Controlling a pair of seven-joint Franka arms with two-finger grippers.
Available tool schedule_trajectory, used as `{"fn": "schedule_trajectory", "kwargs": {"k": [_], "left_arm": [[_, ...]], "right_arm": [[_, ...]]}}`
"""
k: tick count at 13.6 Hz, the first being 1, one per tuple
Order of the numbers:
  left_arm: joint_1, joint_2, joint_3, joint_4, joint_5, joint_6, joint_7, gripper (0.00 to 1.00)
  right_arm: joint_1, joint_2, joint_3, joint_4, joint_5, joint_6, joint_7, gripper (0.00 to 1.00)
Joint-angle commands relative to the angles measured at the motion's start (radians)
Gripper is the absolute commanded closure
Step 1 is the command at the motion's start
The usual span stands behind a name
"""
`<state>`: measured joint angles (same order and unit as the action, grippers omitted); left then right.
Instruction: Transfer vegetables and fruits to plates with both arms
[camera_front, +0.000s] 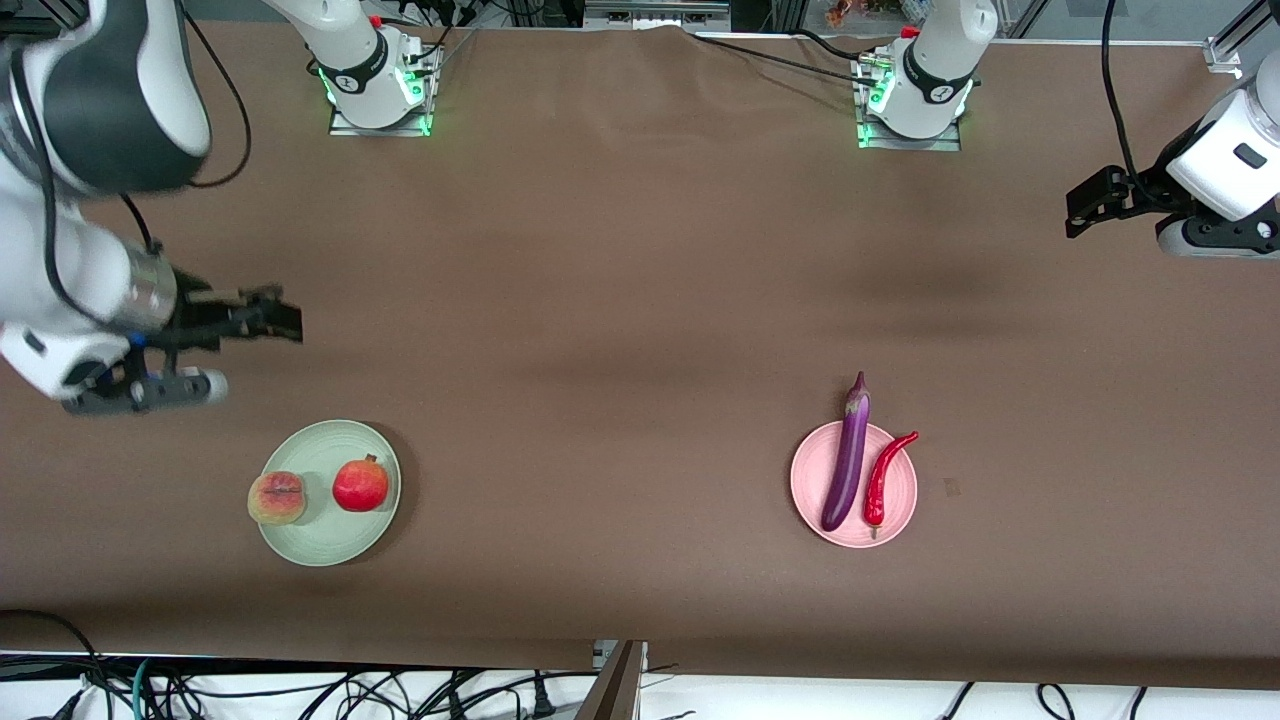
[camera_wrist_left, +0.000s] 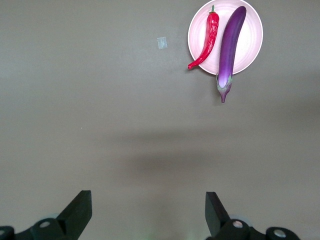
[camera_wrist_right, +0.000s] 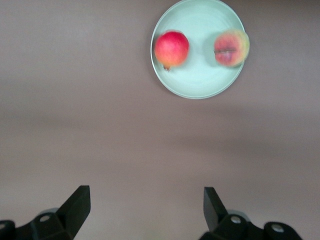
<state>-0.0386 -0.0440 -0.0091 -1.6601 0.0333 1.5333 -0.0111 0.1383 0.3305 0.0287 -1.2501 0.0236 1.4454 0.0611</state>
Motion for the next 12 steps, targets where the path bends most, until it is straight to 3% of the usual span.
{"fn": "schedule_trajectory", "kwargs": {"k": [1, 3, 6, 12], "left_arm": [[-0.001, -0.002, -0.003, -0.001, -0.021, 0.010, 0.023, 0.00], [0.002, 0.004, -0.002, -0.001, -0.015, 0.010, 0.023, 0.00], [-0.003, 0.015, -0.003, 0.017, -0.012, 0.008, 0.020, 0.00], [-0.004, 0.016, -0.005, 0.020, -0.012, 0.008, 0.022, 0.00]], "right_arm": [[-0.037, -0.190, 0.007, -0.230, -0.017, 0.009, 0.000, 0.00], [-0.069, -0.273, 0.005, -0.268, -0.025, 0.013, 0.009, 0.00], [-0.078, -0.304, 0.000, -0.314, -0.028, -0.036, 0.008, 0.00], [-0.085, -0.291, 0.007, -0.292, -0.025, -0.043, 0.016, 0.00]]}}
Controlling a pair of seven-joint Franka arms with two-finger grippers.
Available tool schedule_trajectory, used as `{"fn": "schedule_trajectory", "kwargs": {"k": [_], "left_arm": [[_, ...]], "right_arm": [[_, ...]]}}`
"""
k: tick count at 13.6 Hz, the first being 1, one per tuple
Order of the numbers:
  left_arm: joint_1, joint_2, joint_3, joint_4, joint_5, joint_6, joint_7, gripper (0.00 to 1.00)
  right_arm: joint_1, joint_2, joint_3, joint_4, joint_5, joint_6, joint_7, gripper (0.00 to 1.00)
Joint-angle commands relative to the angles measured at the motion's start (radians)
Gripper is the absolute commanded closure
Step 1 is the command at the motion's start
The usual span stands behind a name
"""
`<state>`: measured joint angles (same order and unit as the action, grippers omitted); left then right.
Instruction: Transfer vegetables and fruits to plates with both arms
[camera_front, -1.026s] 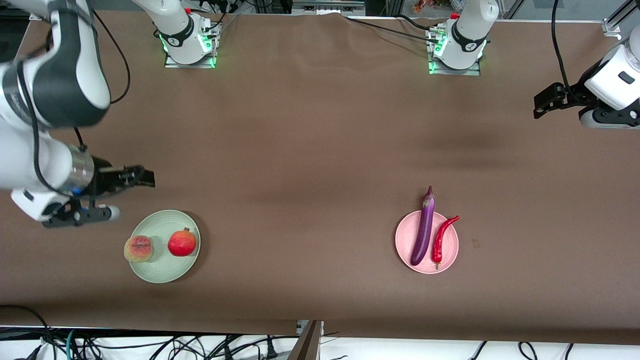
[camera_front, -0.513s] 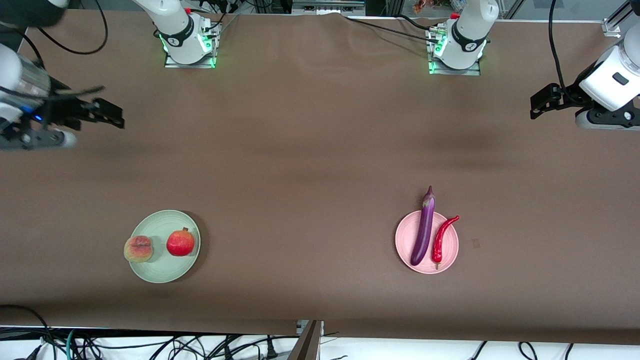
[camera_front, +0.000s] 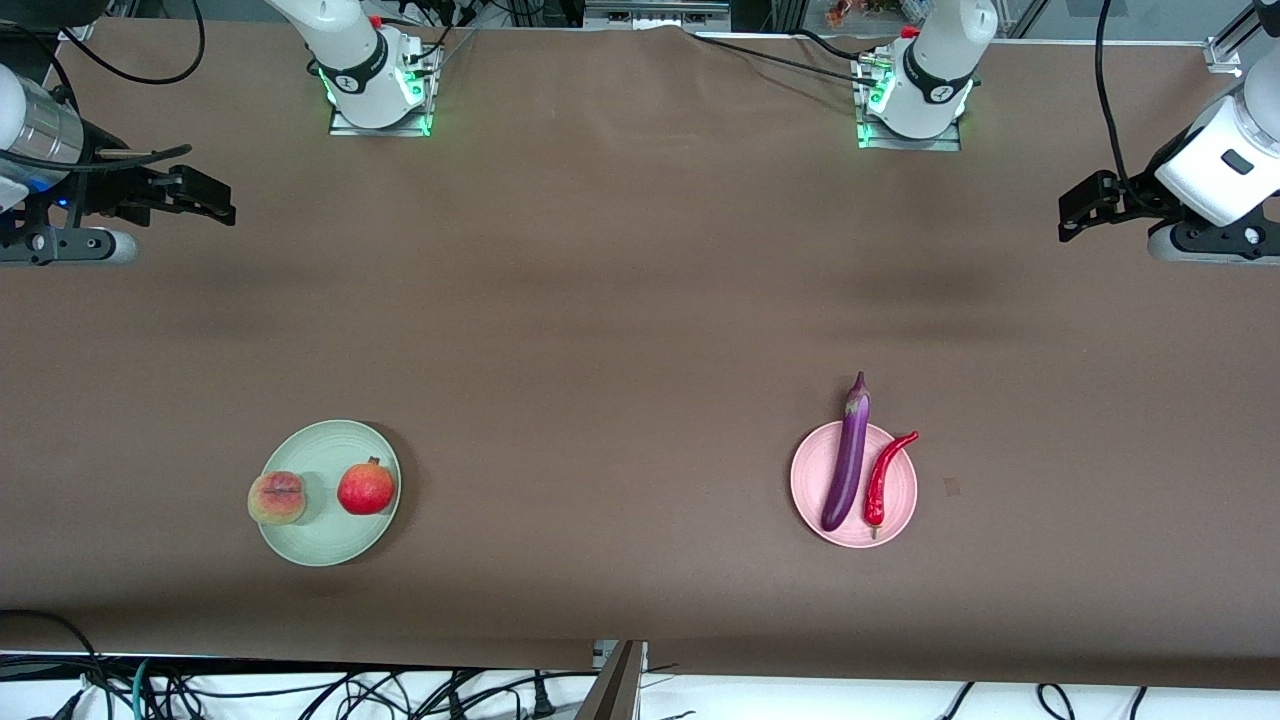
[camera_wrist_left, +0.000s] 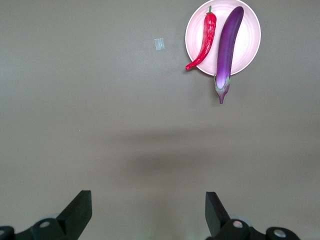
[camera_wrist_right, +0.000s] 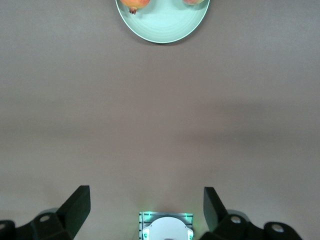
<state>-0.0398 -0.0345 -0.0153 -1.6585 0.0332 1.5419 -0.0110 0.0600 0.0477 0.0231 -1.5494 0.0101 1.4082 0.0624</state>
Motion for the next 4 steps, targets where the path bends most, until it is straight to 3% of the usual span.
{"fn": "schedule_trajectory", "kwargs": {"k": [1, 4], "left_arm": [[-0.003, 0.007, 0.002, 0.019, -0.012, 0.000, 0.022, 0.00], [-0.003, 0.007, 0.002, 0.019, -0.012, 0.000, 0.020, 0.00]], "right_arm": [[-0.008, 0.001, 0.011, 0.018, -0.012, -0.005, 0.013, 0.00], [-0.008, 0.009, 0.009, 0.032, -0.013, -0.006, 0.005, 0.00]]}}
